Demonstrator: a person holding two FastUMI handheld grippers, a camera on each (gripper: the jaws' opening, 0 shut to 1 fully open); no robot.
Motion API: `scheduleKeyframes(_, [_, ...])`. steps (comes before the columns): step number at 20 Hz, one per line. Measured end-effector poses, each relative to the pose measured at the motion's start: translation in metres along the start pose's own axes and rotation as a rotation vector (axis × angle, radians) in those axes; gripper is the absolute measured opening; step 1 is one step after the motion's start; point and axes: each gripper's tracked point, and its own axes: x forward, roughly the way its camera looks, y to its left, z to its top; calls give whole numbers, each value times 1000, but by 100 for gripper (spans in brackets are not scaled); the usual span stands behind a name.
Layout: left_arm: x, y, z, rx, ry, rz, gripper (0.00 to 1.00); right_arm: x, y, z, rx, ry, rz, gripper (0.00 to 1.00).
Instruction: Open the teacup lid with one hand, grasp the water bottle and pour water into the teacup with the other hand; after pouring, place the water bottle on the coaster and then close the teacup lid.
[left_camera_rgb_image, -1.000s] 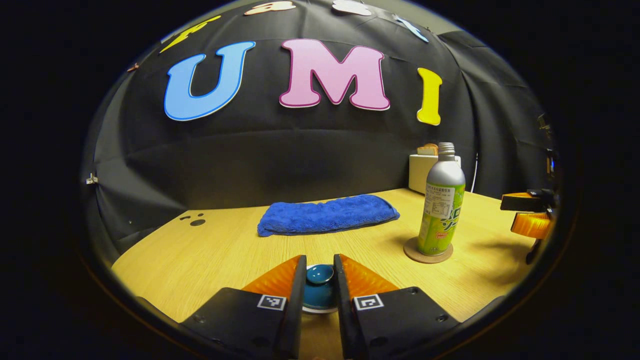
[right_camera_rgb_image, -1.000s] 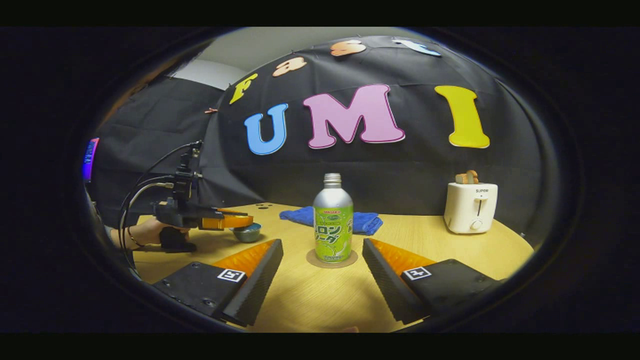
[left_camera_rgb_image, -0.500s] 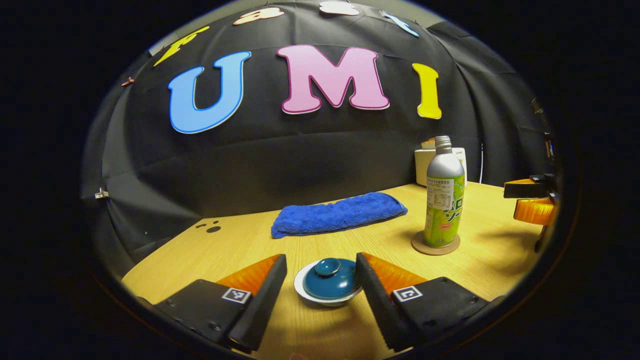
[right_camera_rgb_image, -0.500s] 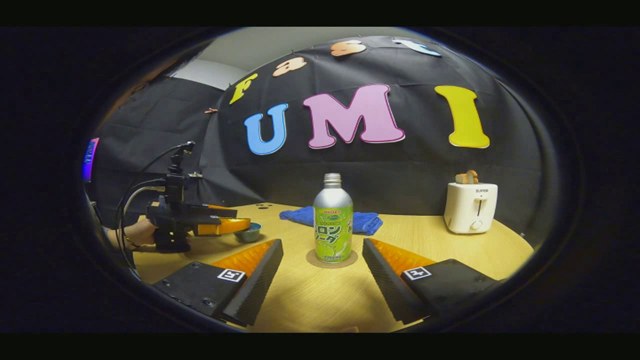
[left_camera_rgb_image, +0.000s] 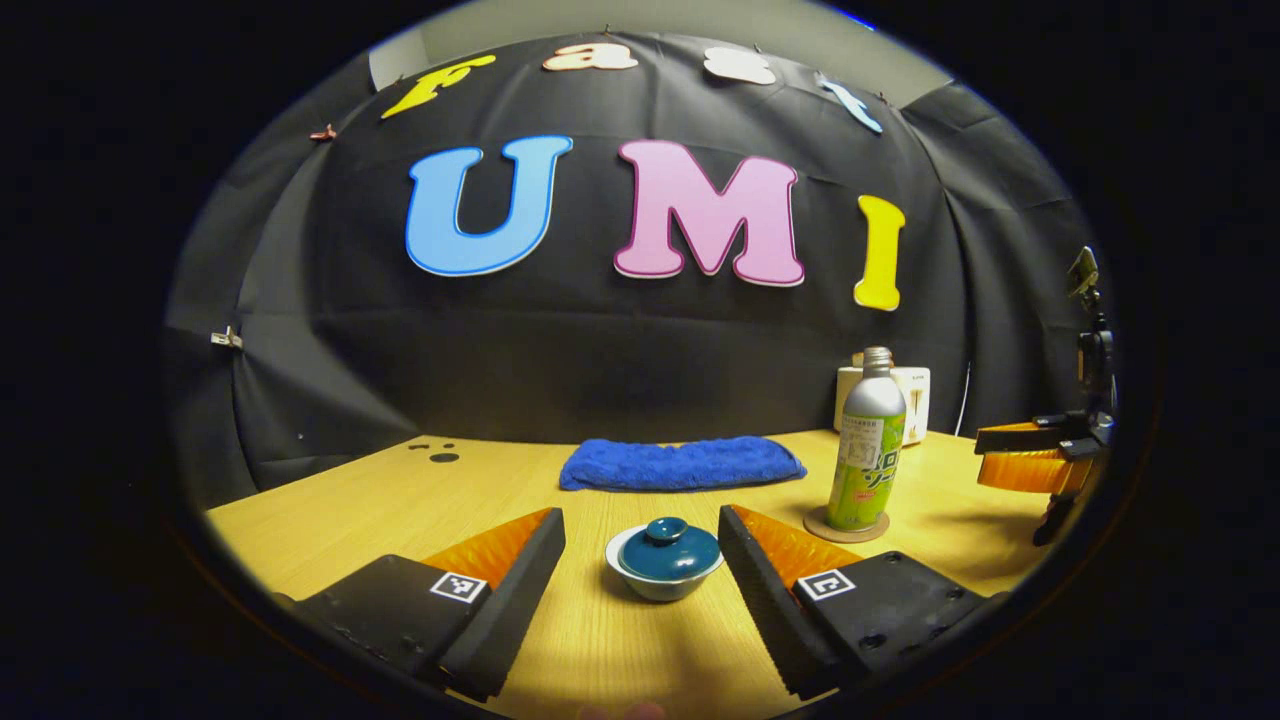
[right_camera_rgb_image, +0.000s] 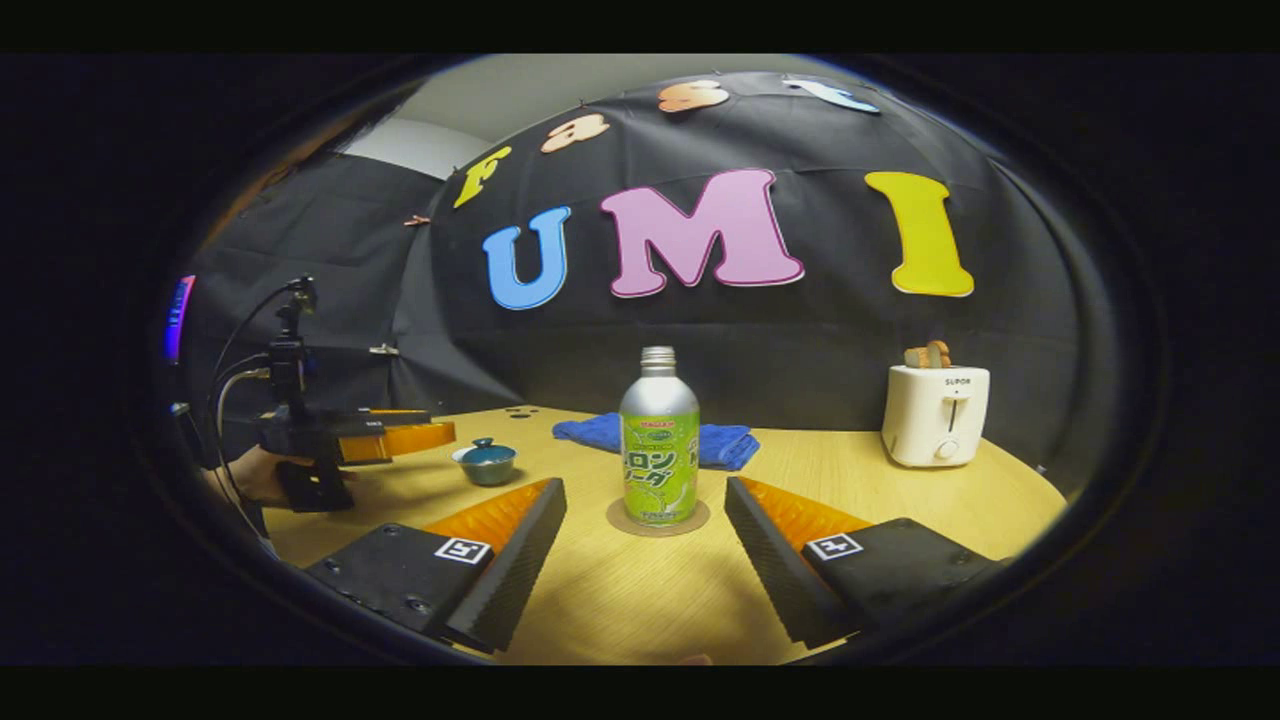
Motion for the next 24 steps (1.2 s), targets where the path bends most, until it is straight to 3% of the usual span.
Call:
scheduleKeyframes(12, [-2,6,-1,-1,-1,49,97,4,-14,-1,-3,-2,-85,98])
scheduleKeyframes(24, [-3,6,0,-1,0,53,97,4,-17,0,-4,-2,-96,98])
